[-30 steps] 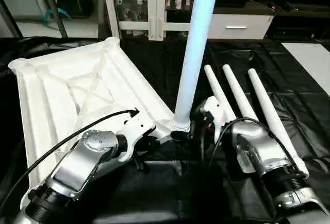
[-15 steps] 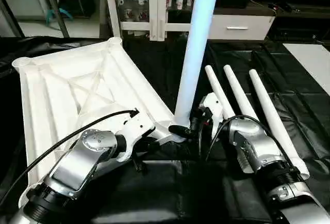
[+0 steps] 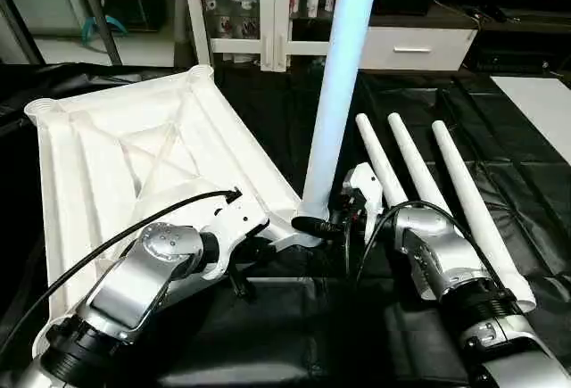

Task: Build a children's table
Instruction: Rotate leg to tighten

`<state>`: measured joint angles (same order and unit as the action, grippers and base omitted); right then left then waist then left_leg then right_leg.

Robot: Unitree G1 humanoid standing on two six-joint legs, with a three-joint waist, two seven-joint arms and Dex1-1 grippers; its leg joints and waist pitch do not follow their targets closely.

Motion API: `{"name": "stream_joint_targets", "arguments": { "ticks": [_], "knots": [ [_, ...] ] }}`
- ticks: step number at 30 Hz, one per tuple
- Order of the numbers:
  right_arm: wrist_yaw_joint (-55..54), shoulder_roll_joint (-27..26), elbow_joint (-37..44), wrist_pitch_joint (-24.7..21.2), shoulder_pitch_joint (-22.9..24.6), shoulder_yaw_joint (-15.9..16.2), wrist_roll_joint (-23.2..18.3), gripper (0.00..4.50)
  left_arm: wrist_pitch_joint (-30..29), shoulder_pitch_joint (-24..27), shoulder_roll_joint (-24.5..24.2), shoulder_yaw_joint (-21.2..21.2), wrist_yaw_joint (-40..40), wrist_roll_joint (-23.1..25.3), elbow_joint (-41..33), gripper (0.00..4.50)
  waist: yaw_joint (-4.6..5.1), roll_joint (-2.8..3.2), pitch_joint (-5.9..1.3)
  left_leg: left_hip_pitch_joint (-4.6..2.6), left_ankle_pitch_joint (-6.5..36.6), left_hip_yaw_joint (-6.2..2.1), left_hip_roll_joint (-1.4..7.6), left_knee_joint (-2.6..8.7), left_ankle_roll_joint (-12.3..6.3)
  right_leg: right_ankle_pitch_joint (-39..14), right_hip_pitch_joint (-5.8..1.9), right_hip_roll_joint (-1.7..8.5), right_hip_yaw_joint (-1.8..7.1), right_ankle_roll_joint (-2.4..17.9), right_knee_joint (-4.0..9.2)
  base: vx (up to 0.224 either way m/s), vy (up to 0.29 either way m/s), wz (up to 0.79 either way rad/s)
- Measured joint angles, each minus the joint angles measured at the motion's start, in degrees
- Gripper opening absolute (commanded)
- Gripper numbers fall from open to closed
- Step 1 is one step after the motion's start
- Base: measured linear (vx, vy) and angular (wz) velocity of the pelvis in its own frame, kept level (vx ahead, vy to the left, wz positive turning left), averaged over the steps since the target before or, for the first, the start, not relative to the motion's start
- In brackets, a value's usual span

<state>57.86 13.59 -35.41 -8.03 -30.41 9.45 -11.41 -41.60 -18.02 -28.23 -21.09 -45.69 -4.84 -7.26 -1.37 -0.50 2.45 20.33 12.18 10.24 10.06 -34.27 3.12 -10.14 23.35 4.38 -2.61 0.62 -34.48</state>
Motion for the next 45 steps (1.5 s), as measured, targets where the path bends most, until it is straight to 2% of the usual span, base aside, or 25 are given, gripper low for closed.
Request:
{"name": "stream_joint_targets", "arguments": {
  "ticks": [11,16,22,27,34,36,38,40,44,45],
  "knots": [
    [-1.9,-1.31,-1.18,1.39,-0.15,-0.09,0.75,2.73,0.17,0.03,0.12,0.43,0.31,0.0,0.57,0.0,0.24,-0.03,-0.02,-0.15,0.08,0.0,0.01,-0.03,0.16,0.0,-0.07,0.0,0.01,0.0,-0.12,0.0,0.0,0.0],
    [-20.01,-8.6,-5.72,1.85,-2.26,-3.43,2.59,2.73,0.44,-3.22,7.75,3.37,7.67,1.11,8.75,0.0,1.22,-0.01,-0.01,-0.33,0.12,-0.03,-0.01,-0.25,0.36,-0.07,-0.3,0.01,0.09,-0.12,-0.37,0.0,0.0,0.0],
    [-40.49,-15.33,-12.49,0.45,-7.98,-7.91,3.2,2.72,1.8,-9.9,15.52,4.52,16.17,2.26,20.14,0.0,1.17,0.01,-0.01,-0.33,0.06,-0.16,-0.06,-0.27,0.46,-0.09,-0.22,0.01,0.08,-0.18,-0.36,0.0,0.0,0.0],
    [-52.76,-18.48,-17.2,0.17,-12.41,-10.65,3.96,2.72,4.28,-13.4,19.49,4.87,20.16,3.49,26.59,0.0,0.92,0.14,-0.06,-0.22,0.05,-0.18,-0.08,-0.25,0.46,-0.06,-0.29,0.01,0.14,-0.16,-0.37,0.0,0.0,0.0],
    [-53.3,-19.05,-17.72,2.68,-12.42,-11.61,4.35,2.72,5.48,-13.43,19.5,4.83,20.2,3.51,26.62,0.0,0.88,0.21,-0.03,0.0,0.05,-0.17,-0.07,-0.24,0.45,-0.02,-0.24,0.01,0.15,-0.09,-0.27,0.0,0.0,0.0],
    [-51.97,-18.98,-17.71,3.15,-12.29,-11.62,4.31,3.42,5.89,-12.85,18.94,4.74,19.91,3.53,25.84,0.0,1.04,0.3,0.03,0.0,0.05,-0.17,-0.06,-0.22,0.45,-0.02,-0.22,0.01,0.14,-0.1,-0.26,0.0,0.0,0.0],
    [-49.94,-19.01,-17.18,3.18,-11.94,-11.27,4.28,3.42,6.51,-12.49,18.03,4.67,19.73,3.67,25.5,0.0,1.19,0.34,0.05,-0.02,0.05,-0.17,-0.05,-0.14,0.45,-0.05,-0.21,0.0,0.12,-0.13,-0.26,0.0,0.0,0.0],
    [-47.64,-19.09,-15.32,2.83,-10.58,-10.89,4.24,3.62,6.98,-12.0,17.23,4.9,19.71,4.07,25.02,0.0,1.52,0.44,0.12,0.11,0.05,-0.17,-0.03,-0.07,0.45,-0.05,-0.21,-0.05,0.13,-0.14,-0.28,0.0,0.0,0.0],
    [-43.53,-17.67,-9.96,-0.58,-8.3,-9.45,3.97,3.93,7.62,-11.5,16.57,4.8,19.21,4.59,24.23,0.0,1.73,0.39,0.23,0.1,0.05,-0.18,-0.01,0.08,0.46,-0.08,-0.15,-0.06,0.08,-0.2,-0.29,0.0,0.0,0.0],
    [-41.99,-16.53,-6.7,-2.4,-6.72,-8.68,3.6,4.18,7.67,-11.26,16.44,4.81,18.9,4.56,23.73,0.0,1.63,0.38,0.24,0.11,0.04,-0.18,0.0,0.08,0.46,-0.1,-0.12,-0.07,0.08,-0.23,-0.28,0.0,0.0,0.0]
  ]
}}
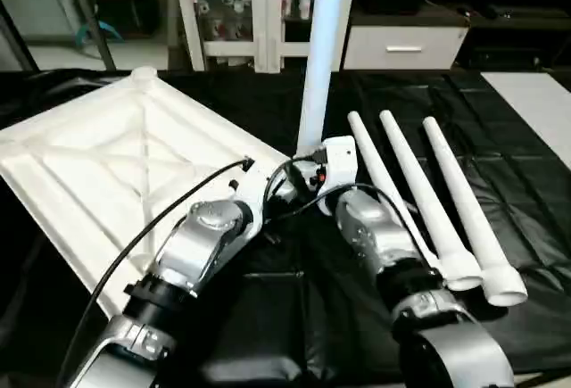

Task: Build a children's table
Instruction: Rotate leg to tighten

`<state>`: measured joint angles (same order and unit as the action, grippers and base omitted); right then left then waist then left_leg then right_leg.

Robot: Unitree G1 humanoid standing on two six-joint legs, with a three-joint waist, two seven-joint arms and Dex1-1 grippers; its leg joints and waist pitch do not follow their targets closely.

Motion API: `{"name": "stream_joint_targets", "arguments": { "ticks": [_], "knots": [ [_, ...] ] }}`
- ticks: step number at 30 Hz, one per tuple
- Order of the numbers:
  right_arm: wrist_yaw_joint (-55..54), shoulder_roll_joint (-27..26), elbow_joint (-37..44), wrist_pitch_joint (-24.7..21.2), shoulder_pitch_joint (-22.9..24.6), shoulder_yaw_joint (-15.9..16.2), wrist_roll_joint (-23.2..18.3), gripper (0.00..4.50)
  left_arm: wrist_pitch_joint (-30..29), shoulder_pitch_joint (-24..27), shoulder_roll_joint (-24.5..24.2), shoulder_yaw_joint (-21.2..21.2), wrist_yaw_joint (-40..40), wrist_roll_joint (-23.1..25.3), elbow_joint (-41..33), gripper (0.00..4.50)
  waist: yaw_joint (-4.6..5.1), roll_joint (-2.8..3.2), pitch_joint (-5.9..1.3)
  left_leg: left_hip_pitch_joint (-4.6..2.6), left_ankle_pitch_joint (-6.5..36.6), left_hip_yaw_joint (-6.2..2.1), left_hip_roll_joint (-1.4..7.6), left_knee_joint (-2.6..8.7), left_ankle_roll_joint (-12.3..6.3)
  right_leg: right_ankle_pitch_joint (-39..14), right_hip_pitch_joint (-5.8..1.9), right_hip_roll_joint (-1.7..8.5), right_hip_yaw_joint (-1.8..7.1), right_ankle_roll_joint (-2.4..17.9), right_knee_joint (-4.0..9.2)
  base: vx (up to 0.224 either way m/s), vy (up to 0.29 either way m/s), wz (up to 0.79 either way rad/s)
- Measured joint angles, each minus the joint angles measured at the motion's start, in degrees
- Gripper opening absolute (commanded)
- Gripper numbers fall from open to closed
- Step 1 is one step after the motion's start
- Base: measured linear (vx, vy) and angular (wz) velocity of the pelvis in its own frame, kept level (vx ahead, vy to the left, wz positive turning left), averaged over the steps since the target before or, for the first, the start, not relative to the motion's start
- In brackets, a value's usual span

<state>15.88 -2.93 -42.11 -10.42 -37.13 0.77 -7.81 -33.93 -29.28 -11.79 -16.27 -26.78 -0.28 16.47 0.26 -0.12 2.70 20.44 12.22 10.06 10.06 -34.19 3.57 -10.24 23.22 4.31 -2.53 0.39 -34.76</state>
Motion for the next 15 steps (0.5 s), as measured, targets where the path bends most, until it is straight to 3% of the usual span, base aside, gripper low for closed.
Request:
{"name": "stream_joint_targets", "arguments": {
  "ticks": [4,5,7,11,15],
  "knots": [
    [5.91,3.5,12.73,-5.38,6.35,2.74,-1.45,4.24,0.07,1.73,-0.67,0.27,-0.43,-0.2,-2.59,0.0,0.11,0.14,0.06,0.07,-0.03,0.01,0.0,0.03,0.04,-0.15,0.04,-0.03,0.06,-0.24,-0.01,0.0,0.0,0.0],
    [6.7,4.24,15.94,-6.71,7.81,3.07,-1.95,4.26,0.07,2.14,-0.83,0.27,-0.59,-0.3,-3.21,0.28,0.12,0.18,0.08,0.07,-0.02,0.01,0.0,0.07,0.04,-0.17,0.05,-0.03,0.07,-0.28,0.0,0.0,0.0,0.0],
    [8.47,5.82,23.39,-9.66,10.83,3.7,-3.63,4.26,0.3,3.42,-1.38,0.62,-1.34,-1.03,-5.07,0.28,0.11,0.46,0.17,0.08,-0.02,0.01,-0.01,0.16,0.05,-0.24,0.08,-0.03,0.06,-0.36,0.03,0.0,0.0,0.0],
    [8.39,9.4,34.07,-14.92,14.69,2.36,-5.16,4.26,1.67,6.37,-1.91,3.12,-2.85,-3.7,-9.54,0.65,-0.61,0.38,0.32,0.39,-0.06,-0.03,0.02,0.15,0.08,-0.24,0.5,-0.05,0.01,-0.36,0.04,0.0,0.0,0.0],
    [6.63,10.78,42.97,-19.88,17.17,1.77,-5.07,4.26,1.44,6.52,-2.34,8.21,-1.08,-5.06,-16.78,1.1,-0.66,0.4,0.33,0.6,-0.23,-0.01,0.0,0.06,-0.23,-0.21,0.67,-0.03,0.03,-0.31,0.05,0.0,0.0,0.0]
  ]
}}
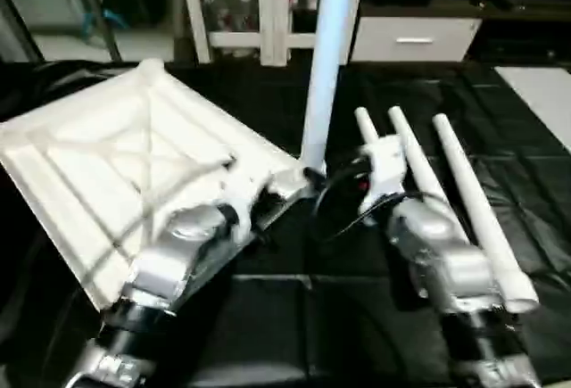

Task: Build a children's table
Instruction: Rotate leg to tighten

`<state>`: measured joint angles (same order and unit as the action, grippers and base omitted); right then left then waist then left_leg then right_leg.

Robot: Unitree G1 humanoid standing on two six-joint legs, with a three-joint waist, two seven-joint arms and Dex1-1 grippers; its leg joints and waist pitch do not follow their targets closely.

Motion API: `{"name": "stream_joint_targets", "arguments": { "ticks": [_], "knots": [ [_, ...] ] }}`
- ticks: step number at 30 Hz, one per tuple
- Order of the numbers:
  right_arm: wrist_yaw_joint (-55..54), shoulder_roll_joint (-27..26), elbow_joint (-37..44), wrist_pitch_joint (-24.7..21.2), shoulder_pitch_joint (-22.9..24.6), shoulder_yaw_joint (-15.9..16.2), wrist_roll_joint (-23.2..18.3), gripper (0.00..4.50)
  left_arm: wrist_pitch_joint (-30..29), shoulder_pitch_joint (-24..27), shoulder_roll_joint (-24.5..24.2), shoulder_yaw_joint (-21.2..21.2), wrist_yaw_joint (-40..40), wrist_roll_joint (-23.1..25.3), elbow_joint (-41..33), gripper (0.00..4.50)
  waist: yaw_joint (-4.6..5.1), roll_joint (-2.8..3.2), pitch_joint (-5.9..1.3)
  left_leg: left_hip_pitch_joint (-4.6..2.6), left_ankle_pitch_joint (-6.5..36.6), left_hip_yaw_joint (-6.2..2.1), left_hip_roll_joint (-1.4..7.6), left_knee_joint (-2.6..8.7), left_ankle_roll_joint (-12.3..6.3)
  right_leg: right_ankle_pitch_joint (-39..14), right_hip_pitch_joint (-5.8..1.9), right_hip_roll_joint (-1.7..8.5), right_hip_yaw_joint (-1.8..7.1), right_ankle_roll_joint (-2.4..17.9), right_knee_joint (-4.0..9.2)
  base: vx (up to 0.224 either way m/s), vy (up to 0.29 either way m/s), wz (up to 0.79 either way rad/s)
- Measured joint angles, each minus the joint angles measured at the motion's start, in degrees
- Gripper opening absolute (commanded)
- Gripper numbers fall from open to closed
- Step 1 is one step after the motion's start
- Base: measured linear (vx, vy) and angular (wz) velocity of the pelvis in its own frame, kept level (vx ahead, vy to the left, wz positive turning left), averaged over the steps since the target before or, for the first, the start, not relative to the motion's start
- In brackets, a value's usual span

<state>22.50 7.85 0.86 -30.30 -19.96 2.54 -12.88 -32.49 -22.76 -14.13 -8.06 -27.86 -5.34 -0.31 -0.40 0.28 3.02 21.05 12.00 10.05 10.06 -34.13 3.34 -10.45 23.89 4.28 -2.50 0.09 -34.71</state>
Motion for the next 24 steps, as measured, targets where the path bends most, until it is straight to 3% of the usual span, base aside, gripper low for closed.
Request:
{"name": "stream_joint_targets", "arguments": {
  "ticks": [4,8,15,21,24],
  "knots": [
    [-0.31,0.84,5.73,-3.69,2.55,0.24,-0.07,4.26,0.75,1.98,-2.53,0.65,-0.2,0.04,-4.81,1.1,0.08,0.01,0.0,-0.04,0.02,0.0,0.0,0.0,0.03,0.0,-0.01,0.0,0.01,-0.01,0.0,0.0,0.0,0.0],
    [0.76,4.44,10.25,-7.89,4.93,0.31,-1.29,4.26,-1.67,4.85,-8.21,-2.04,-6.01,-0.05,-7.66,1.1,0.07,-0.01,0.01,-0.04,0.16,0.0,0.0,-0.03,0.33,0.01,-0.01,-0.01,0.02,-0.01,-0.03,0.0,0.0,0.0],
    [11.35,13.06,17.23,-9.4,10.03,3.54,-4.15,4.26,-7.33,7.94,-15.95,-8.38,-17.28,-3.53,-11.95,1.1,-1.01,-0.05,0.0,-0.18,0.15,0.0,-0.01,-0.07,0.35,0.0,-0.12,0.01,0.06,-0.03,-0.12,0.0,0.0,0.0],
    [13.89,15.93,19.3,-11.03,10.93,3.68,-5.39,4.26,-7.69,4.82,-15.33,-10.23,-18.21,-1.82,-8.22,1.1,-1.51,-0.04,0.0,-0.37,0.14,0.0,0.0,-0.32,0.36,0.05,-0.29,0.01,0.11,-0.02,-0.28,0.0,0.0,0.0],
    [14.91,17.88,19.38,-11.5,11.09,4.99,-5.32,4.26,-6.93,-0.59,-10.63,-11.51,-14.13,1.35,0.48,1.1,-1.6,-0.05,0.0,-0.84,0.14,0.0,-0.03,-0.36,0.36,-0.04,-0.81,0.03,0.18,-0.19,-0.25,0.0,0.0,0.0]
  ]
}}
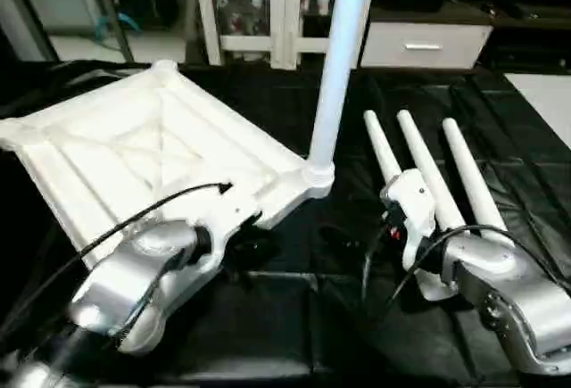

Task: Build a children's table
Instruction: Rotate leg to tighten, then rotate table base

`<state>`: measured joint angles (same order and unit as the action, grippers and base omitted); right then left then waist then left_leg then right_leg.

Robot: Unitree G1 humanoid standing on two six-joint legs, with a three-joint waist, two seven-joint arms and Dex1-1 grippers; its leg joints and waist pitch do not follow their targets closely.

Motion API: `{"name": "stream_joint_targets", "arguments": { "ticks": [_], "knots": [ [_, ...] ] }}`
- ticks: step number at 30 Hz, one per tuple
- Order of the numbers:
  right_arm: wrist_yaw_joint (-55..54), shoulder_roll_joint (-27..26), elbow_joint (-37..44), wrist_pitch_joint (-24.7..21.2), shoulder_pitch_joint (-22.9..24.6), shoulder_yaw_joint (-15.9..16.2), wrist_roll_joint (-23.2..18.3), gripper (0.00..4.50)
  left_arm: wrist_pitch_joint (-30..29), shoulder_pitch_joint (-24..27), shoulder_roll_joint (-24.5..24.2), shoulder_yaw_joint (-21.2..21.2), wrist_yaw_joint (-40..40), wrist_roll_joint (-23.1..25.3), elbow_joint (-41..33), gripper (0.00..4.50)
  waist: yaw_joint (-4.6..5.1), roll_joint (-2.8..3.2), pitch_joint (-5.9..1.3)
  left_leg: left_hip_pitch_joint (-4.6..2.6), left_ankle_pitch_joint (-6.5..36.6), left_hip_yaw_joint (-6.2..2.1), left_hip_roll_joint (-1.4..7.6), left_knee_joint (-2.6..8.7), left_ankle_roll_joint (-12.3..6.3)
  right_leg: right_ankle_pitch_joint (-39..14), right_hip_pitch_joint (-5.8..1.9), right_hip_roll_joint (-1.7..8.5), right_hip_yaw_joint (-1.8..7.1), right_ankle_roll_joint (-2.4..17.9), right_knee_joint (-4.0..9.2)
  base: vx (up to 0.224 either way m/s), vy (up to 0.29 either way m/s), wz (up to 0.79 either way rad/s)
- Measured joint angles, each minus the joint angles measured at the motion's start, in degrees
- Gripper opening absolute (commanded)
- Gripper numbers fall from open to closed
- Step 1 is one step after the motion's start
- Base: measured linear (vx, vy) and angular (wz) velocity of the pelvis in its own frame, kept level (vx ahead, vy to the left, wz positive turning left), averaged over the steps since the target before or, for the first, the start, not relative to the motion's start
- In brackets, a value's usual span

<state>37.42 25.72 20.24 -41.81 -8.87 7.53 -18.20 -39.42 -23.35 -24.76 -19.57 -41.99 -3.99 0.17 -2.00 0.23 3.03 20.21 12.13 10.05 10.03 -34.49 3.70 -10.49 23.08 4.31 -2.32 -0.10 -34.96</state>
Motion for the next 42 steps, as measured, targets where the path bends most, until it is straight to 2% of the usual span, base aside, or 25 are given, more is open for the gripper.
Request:
{"name": "stream_joint_targets", "arguments": {
  "ticks": [6,10,12,15,18,21,22,23,25,27,30,32,36,39,42],
  "knots": [
    [-0.41,0.34,-0.04,-0.01,0.3,0.62,1.09,4.26,4.67,-9.92,6.37,1.05,13.58,4.26,17.92,1.1,0.65,-0.05,0.0,0.1,-0.01,-0.03,-0.01,-0.02,0.01,0.09,-0.04,-0.01,-0.02,-0.29,0.0,0.0,0.0,0.0],
    [-0.96,0.4,-0.05,-0.02,0.29,0.66,1.1,4.26,8.91,-12.95,9.14,1.72,19.43,6.08,24.88,1.1,0.64,-0.05,0.0,0.27,-0.02,-0.09,0.01,-0.02,0.01,0.08,0.04,-0.04,-0.05,-0.34,0.03,0.0,0.0,0.0],
    [-1.26,0.41,-0.05,-0.07,0.31,0.75,1.1,4.26,13.17,-13.83,11.02,2.34,23.25,7.21,27.6,1.1,0.4,-0.05,0.0,0.4,0.01,-0.09,0.0,-0.02,-0.04,0.2,0.16,-0.02,-0.08,-0.14,0.11,0.0,0.0,0.0],
    [-1.54,0.38,0.05,-0.16,0.37,0.86,1.07,4.26,15.97,-12.86,12.16,5.09,23.37,5.92,23.33,1.1,0.07,-0.04,0.0,0.71,-0.12,-0.13,0.01,-0.05,-0.44,0.2,0.36,0.0,-0.14,-0.11,0.17,0.0,0.0,0.0],
    [-1.99,0.27,0.88,-0.28,0.81,0.92,1.05,4.26,15.64,-10.45,11.82,8.46,20.53,2.55,12.95,1.1,-0.03,-0.03,-0.01,0.83,-0.05,-0.12,0.01,-0.12,-0.57,0.12,0.52,0.03,-0.16,0.03,0.11,0.0,0.0,0.0],
    [-2.07,0.09,2.2,-0.39,1.97,1.05,1.0,4.26,12.49,-6.22,7.63,10.98,17.67,0.3,3.37,1.1,0.35,-0.02,-0.01,0.8,-0.03,-0.09,0.03,-0.1,-0.57,0.07,0.46,0.01,-0.16,0.09,0.03,0.0,0.0,0.0],
    [-2.07,-0.04,2.48,-0.44,2.41,1.12,0.87,4.26,10.64,-3.6,3.14,11.66,16.27,0.06,0.04,1.1,0.66,-0.02,-0.01,0.68,-0.03,-0.09,0.06,-0.09,-0.54,0.07,0.44,-0.05,-0.12,0.08,-0.06,0.0,0.0,0.0],
    [-2.09,0.23,2.48,-0.58,2.72,1.12,0.86,4.26,9.62,-2.75,1.57,13.04,15.95,0.15,-0.08,1.1,0.63,-0.01,-0.01,0.62,-0.02,-0.11,0.07,-0.09,-0.4,0.06,0.39,-0.06,-0.16,0.06,-0.09,0.0,0.0,0.0],
    [-1.82,0.2,2.85,-0.64,2.31,1.67,0.56,4.26,6.71,1.19,-6.61,14.29,13.09,0.48,-2.76,1.1,0.76,-0.12,0.05,0.34,0.0,-0.14,0.11,-0.06,0.0,0.1,0.38,-0.11,-0.15,0.05,-0.14,0.0,0.0,0.0],
    [-1.66,0.64,2.99,-0.64,2.35,1.86,0.58,4.26,4.0,3.92,-11.78,16.68,11.24,1.49,-2.74,1.1,0.61,-0.19,0.08,0.11,0.0,-0.16,0.09,-0.07,0.02,-0.07,0.25,-0.1,-0.14,-0.22,-0.12,0.0,0.0,0.0],
    [-0.6,0.78,2.92,-0.55,1.9,2.48,0.53,4.26,1.67,6.88,-16.64,19.97,9.52,2.64,-3.92,1.1,-0.07,-0.64,0.07,0.12,0.0,-0.13,0.05,-0.08,0.02,-0.07,0.1,-0.06,-0.04,-0.23,-0.08,0.0,0.0,0.0],
    [0.32,0.97,2.8,-0.36,1.22,3.22,0.46,4.26,-0.7,10.29,-20.86,22.79,7.91,3.58,-5.83,1.1,0.01,-0.95,0.05,0.13,0.0,-0.13,0.04,-0.1,0.02,-0.07,0.07,-0.06,-0.02,-0.23,-0.03,0.0,0.0,0.0],
    [5.25,2.99,3.64,-0.33,1.01,3.86,-2.25,4.26,-4.63,15.53,-25.89,26.72,4.61,2.74,-8.19,1.1,-0.34,-1.17,-0.03,0.17,0.06,-0.13,-0.05,-0.07,-0.07,0.01,0.02,0.04,-0.02,-0.07,0.04,0.0,0.0,0.0],
    [9.77,5.91,6.33,-0.51,1.16,4.41,-4.87,4.26,-7.06,19.64,-28.85,26.62,1.55,0.38,-10.58,1.1,-0.34,-1.29,-0.1,0.17,0.07,-0.13,-0.01,-0.03,-0.07,-0.01,0.04,0.01,-0.03,-0.1,0.01,0.0,0.0,0.0],
    [11.91,8.28,6.81,-0.54,1.35,4.41,-5.36,4.26,-9.11,23.06,-30.96,26.18,-0.58,-0.2,-12.21,1.1,-0.15,-1.54,-0.24,0.05,0.05,-0.13,0.03,-0.02,-0.04,-0.02,0.02,-0.02,-0.04,-0.12,-0.04,0.0,0.0,0.0]
  ]
}}
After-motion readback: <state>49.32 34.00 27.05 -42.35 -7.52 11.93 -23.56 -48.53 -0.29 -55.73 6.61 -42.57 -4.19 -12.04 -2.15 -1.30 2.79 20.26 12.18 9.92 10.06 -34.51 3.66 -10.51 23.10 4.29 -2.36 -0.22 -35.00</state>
